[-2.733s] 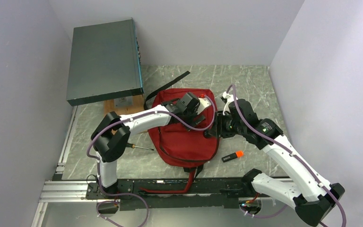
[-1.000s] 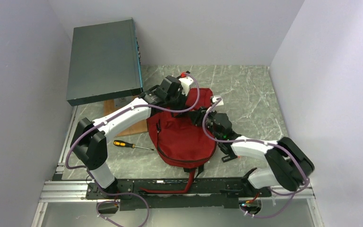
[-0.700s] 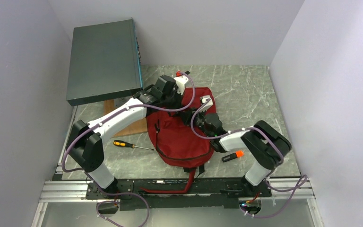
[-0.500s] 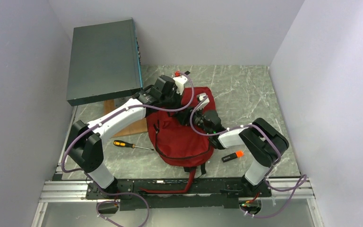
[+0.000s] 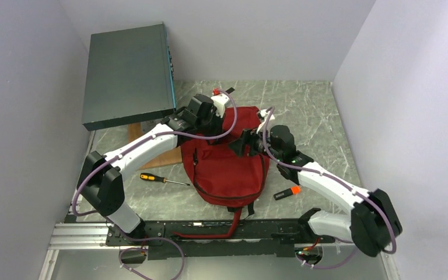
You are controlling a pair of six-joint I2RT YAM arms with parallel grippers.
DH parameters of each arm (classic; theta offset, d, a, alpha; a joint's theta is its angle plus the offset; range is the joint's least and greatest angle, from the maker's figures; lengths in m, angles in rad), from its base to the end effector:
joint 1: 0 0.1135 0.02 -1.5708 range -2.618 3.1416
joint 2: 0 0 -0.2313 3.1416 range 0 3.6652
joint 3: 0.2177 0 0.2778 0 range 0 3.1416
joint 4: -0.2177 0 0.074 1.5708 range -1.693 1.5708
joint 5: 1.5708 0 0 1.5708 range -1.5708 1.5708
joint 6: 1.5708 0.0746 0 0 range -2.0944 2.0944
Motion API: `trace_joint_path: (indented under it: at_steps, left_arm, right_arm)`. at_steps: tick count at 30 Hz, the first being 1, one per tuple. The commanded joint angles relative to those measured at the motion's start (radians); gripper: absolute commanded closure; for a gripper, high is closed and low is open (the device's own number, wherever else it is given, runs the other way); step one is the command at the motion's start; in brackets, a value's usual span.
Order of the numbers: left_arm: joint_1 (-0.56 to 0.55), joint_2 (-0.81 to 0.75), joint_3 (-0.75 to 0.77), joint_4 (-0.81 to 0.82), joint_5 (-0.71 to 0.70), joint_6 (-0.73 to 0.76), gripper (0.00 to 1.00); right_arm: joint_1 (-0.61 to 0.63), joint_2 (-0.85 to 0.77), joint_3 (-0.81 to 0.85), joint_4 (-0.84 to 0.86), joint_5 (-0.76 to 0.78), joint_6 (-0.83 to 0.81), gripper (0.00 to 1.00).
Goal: Pack the student bag
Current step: Place the stationery in the student bag, then pick up the stationery from the center of the board.
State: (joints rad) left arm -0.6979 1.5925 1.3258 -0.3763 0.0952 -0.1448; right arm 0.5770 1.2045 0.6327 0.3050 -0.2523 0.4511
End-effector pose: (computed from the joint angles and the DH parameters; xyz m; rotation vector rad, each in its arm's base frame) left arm 0.3181 -0.2761 0.2422 0.6718 2.1689 -0.5632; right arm 0.2738 0.2004 0.1946 -0.3076 1.9126 0.9366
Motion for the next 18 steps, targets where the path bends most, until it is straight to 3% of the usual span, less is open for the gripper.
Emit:
trace_joint_path:
  at_steps: [1,7,12,15,18]
  left_arm:
    - [0.001,-0.043,-0.011,0.052,0.039,-0.02,1.0]
    - [0.0,-0.028,-0.02,0.062,0.07,-0.037,1.0]
    - [0.001,-0.009,-0.013,0.061,0.077,-0.043,1.0]
    - [0.0,-0.006,-0.015,0.061,0.081,-0.043,1.0]
    - [0.0,-0.008,-0.017,0.06,0.075,-0.043,1.0]
  right_arm:
    - [-0.031,-0.123,0.043,-0.402,0.194,0.031,0.19]
    - [-0.156,-0.332,0.002,-0.765,0.559,0.384,0.19]
    - [-0.251,-0.301,0.053,-1.084,0.824,0.565,0.18]
    - [-0.307,-0.235,0.086,-1.207,0.819,0.607,0.18]
    - [-0.352,-0.193,0.077,-1.278,0.705,0.658,0.18]
